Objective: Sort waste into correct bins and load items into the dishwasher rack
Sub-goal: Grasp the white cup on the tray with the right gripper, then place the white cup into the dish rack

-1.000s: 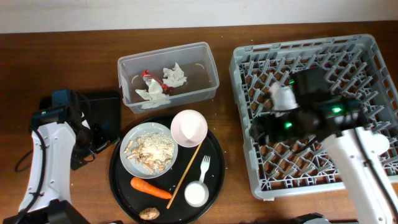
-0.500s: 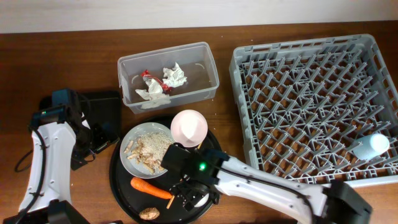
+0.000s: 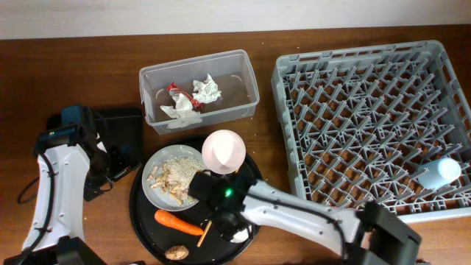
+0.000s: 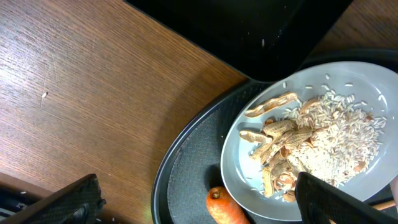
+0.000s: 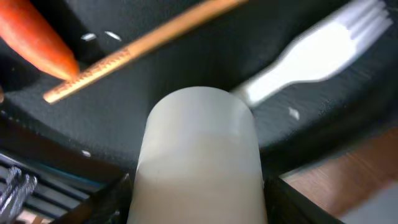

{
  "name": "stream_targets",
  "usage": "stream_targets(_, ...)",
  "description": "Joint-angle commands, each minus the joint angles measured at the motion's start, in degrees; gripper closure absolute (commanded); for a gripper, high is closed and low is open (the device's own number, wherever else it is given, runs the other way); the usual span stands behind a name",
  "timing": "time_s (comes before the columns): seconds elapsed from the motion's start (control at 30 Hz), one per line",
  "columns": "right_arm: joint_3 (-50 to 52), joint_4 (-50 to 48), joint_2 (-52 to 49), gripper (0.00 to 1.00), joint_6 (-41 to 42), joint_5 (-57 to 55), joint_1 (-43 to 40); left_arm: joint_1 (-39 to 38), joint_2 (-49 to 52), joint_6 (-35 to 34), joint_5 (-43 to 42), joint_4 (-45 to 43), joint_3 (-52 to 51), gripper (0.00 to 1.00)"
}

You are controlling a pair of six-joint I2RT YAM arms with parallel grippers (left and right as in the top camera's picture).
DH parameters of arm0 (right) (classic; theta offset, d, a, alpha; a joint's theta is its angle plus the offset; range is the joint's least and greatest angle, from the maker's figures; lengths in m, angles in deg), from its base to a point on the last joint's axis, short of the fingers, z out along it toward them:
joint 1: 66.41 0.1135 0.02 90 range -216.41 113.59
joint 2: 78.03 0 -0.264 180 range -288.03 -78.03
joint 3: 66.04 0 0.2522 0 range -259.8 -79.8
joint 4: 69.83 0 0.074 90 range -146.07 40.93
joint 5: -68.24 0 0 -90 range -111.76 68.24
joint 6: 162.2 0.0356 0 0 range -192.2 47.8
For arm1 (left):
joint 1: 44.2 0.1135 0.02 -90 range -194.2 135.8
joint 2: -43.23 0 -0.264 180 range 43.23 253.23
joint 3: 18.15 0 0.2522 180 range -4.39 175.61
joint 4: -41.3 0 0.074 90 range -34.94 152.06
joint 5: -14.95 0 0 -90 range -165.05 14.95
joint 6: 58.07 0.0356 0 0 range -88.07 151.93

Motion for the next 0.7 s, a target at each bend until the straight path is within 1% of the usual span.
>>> stream_targets(0.0,-5.62,4.61,8.11,0.36,0.48,-3.13,-6.03,0.2,-0.46,0.9,-0.02,0.07,-0.11,0.01)
stream_targets(0.07,-9.4,8.55,12.28,0.36,-0.2,-5.6,-11.37,0.22,-0.46,0.9,-0.02,0.07,-0.11,0.01)
stream_targets(0.1,-12.61,11.5,15.04,0.35,-0.74,-7.1,-16.35,0.2,-0.46,0.9,-0.02,0.07,-0.11,0.01)
stream_targets(0.17,-16.76,15.21,17.27,0.35,-1.73,-10.23,-24.63,0.22,-0.46,0.9,-0.02,0.04,-0.11,0.01)
stream_targets(0.2,-18.67,16.59,17.75,0.35,-3.69,-10.58,-29.2,0.2,-0.46,0.9,-0.02,0.07,-0.11,0.01)
stream_targets(0.23,-20.87,17.64,17.9,0.35,-6.12,-10.58,-35.91,0.2,-0.46,0.9,-0.02,0.07,-0.11,0.01)
stream_targets(0.27,-22.16,17.79,17.9,0.35,-8.17,-10.58,-41.83,0.2,-0.46,0.9,-0.02,0.04,-0.11,0.01)
stream_targets(0.3,-22.95,17.55,17.9,0.34,-9.81,-10.56,-49.44,0.2,-0.46,0.9,-0.02,0.07,-0.11,0.01)
stream_targets(0.37,-23.04,15.56,17.77,0.34,-12.85,-10.51,-61.66,0.22,-0.46,0.9,-0.02,0.07,-0.11,0.01)
stream_targets(0.4,-23.02,13.66,17.29,0.32,-14.21,-10.54,-69.59,0.2,-0.46,0.9,-0.02,0.04,-0.11,0.01)
stream_targets(0.47,-23.02,11.13,15.76,0.31,-14.4,-10.54,-78.2,0.2,-0.46,0.9,-0.02,0.04,-0.11,0.01)
stream_targets(0.57,-23.02,6.99,10.73,0.32,-14.36,-10.34,-87.69,0.2,-0.46,0.9,0.0,0.04,-0.11,0.01)
stream_targets(0.67,-23.02,3.96,4.79,0.31,-14.38,-10.29,-91.41,0.2,-0.46,0.9,0.0,0.04,-0.11,0.01)
